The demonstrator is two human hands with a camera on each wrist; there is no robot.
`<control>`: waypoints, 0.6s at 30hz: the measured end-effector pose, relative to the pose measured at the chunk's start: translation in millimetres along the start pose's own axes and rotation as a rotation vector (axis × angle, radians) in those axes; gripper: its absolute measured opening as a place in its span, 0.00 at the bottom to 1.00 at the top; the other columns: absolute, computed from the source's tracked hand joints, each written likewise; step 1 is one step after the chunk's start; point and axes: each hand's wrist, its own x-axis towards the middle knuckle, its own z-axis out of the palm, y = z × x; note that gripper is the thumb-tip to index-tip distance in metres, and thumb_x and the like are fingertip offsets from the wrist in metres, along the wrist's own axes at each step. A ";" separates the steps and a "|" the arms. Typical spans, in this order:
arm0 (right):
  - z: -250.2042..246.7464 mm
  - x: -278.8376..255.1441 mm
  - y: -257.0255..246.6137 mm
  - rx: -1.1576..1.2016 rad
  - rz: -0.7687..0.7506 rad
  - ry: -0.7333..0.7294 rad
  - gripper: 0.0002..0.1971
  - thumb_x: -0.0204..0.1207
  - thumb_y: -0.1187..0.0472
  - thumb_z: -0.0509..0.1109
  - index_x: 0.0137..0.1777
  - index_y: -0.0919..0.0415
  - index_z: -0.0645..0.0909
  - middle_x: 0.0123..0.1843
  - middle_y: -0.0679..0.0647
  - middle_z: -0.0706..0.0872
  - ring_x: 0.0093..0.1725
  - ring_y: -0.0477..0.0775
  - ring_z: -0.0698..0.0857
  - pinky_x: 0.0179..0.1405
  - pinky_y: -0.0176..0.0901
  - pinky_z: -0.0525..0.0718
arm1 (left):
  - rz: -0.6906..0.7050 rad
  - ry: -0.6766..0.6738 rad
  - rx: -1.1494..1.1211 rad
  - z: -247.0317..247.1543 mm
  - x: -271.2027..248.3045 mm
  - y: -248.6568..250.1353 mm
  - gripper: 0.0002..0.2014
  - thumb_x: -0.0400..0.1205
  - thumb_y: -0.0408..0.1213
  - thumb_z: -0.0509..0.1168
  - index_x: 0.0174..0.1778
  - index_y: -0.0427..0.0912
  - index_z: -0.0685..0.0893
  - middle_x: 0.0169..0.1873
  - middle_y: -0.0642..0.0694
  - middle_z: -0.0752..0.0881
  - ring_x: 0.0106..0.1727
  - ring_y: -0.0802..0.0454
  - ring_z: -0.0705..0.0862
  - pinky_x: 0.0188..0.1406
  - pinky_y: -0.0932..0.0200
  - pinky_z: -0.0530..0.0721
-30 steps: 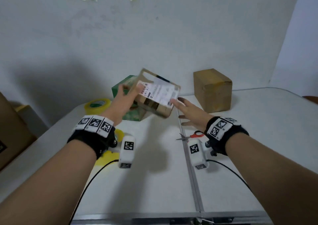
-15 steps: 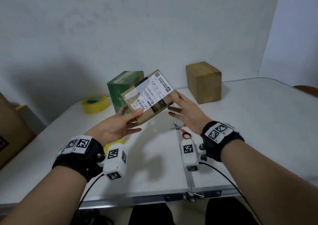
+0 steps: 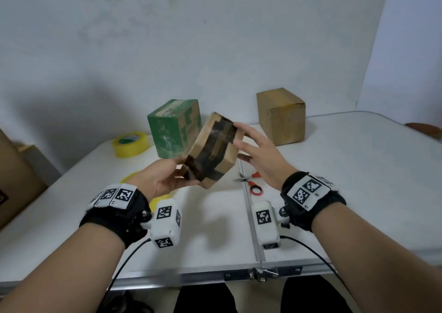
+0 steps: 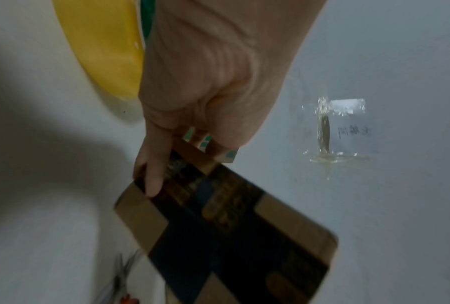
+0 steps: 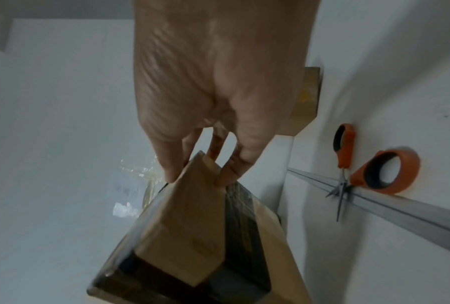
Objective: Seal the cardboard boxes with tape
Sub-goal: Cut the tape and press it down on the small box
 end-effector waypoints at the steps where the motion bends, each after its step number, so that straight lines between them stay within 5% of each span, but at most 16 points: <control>1: 0.9 -0.2 -0.4 -0.026 -0.001 0.000 0.21 0.81 0.58 0.72 0.73 0.45 0.78 0.74 0.52 0.78 0.65 0.53 0.84 0.64 0.48 0.84 | 0.017 0.035 -0.005 -0.2 3.6 -1.7 0.10 0.87 0.29 0.59 0.59 0.32 0.83 0.59 0.32 0.80 0.55 0.37 0.82 0.38 0.40 0.91; 6: 8.7 -2.6 -6.8 -0.065 -0.030 -0.014 0.23 0.79 0.61 0.74 0.72 0.45 0.78 0.73 0.54 0.78 0.61 0.52 0.87 0.52 0.33 0.85 | 0.020 0.069 0.019 4.1 5.5 -6.6 0.10 0.87 0.28 0.58 0.58 0.28 0.81 0.54 0.30 0.78 0.53 0.36 0.79 0.42 0.37 0.89; 9: 11.0 -1.6 -7.6 -0.103 -0.026 0.023 0.21 0.78 0.63 0.74 0.69 0.45 0.79 0.73 0.53 0.75 0.60 0.54 0.87 0.56 0.38 0.87 | 0.029 0.096 0.046 4.7 4.4 -6.9 0.10 0.87 0.29 0.57 0.59 0.29 0.81 0.52 0.32 0.79 0.50 0.37 0.81 0.42 0.39 0.90; 12: 7.9 1.5 -5.0 -0.220 0.022 0.274 0.14 0.77 0.63 0.74 0.59 0.52 0.77 0.69 0.57 0.74 0.59 0.53 0.84 0.58 0.46 0.88 | 0.083 0.147 0.138 3.8 3.4 -4.2 0.10 0.88 0.34 0.60 0.59 0.33 0.82 0.43 0.37 0.84 0.42 0.42 0.86 0.52 0.41 0.89; 14: 6.7 3.0 -4.5 -0.209 0.174 0.284 0.12 0.81 0.55 0.71 0.60 0.55 0.75 0.66 0.58 0.79 0.58 0.52 0.84 0.59 0.49 0.87 | 0.171 0.169 0.247 4.8 0.8 0.1 0.12 0.87 0.40 0.62 0.61 0.37 0.80 0.45 0.39 0.87 0.44 0.43 0.89 0.51 0.45 0.90; 18: 8.8 0.7 -1.7 -0.050 0.439 0.134 0.35 0.75 0.30 0.62 0.71 0.57 0.75 0.63 0.57 0.87 0.62 0.58 0.86 0.65 0.59 0.82 | 0.399 0.214 0.415 10.0 -1.2 7.7 0.17 0.84 0.40 0.68 0.68 0.43 0.79 0.53 0.41 0.88 0.47 0.49 0.88 0.41 0.54 0.90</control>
